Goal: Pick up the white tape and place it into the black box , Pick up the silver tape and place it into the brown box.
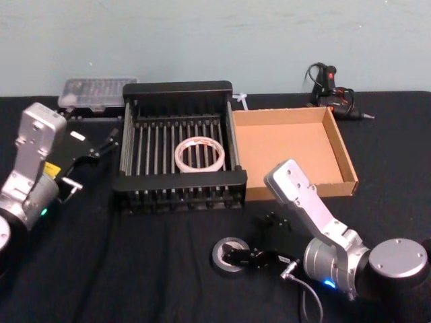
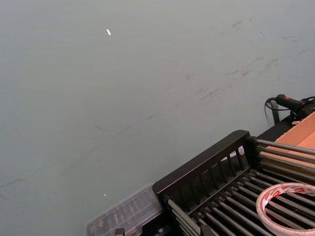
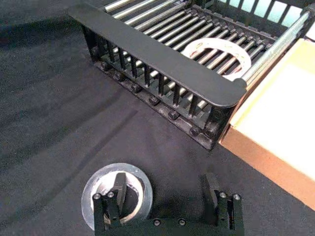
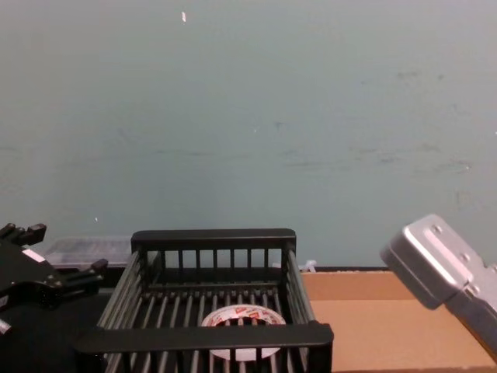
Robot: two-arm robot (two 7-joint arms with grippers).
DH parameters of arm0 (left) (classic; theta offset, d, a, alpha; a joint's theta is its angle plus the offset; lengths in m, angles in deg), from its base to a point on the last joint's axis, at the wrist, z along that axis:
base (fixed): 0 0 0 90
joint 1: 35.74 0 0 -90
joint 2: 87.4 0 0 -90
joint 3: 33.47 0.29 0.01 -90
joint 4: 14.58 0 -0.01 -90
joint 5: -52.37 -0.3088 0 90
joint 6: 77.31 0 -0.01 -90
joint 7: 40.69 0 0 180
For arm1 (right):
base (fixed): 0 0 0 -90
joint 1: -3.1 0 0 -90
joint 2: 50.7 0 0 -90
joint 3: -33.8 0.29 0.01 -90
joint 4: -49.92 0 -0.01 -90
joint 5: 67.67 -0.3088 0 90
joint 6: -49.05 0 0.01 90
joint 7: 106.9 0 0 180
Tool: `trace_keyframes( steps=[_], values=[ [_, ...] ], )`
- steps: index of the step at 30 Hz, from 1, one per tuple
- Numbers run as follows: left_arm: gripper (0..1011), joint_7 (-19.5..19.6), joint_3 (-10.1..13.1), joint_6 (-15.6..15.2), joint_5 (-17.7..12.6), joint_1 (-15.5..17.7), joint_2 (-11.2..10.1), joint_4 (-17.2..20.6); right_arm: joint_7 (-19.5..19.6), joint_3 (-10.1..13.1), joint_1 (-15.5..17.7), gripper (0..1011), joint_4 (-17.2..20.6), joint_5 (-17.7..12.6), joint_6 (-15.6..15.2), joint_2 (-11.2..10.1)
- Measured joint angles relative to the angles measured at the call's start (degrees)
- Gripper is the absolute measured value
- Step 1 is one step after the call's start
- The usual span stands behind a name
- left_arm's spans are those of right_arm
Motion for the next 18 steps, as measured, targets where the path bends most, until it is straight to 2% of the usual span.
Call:
trace_keyframes(
  steps=[10,18],
  values=[
    [1002,0.0,0.0,0.0,0.0,0.0,0.0,0.0,0.0,0.0,0.0,993,0.1,0.0,0.0,-0.1],
    [1001,0.0,0.0,0.0,0.0,0.0,0.0,0.0,0.0,0.0,0.1,836,0.2,0.0,0.0,-0.1]
  ],
)
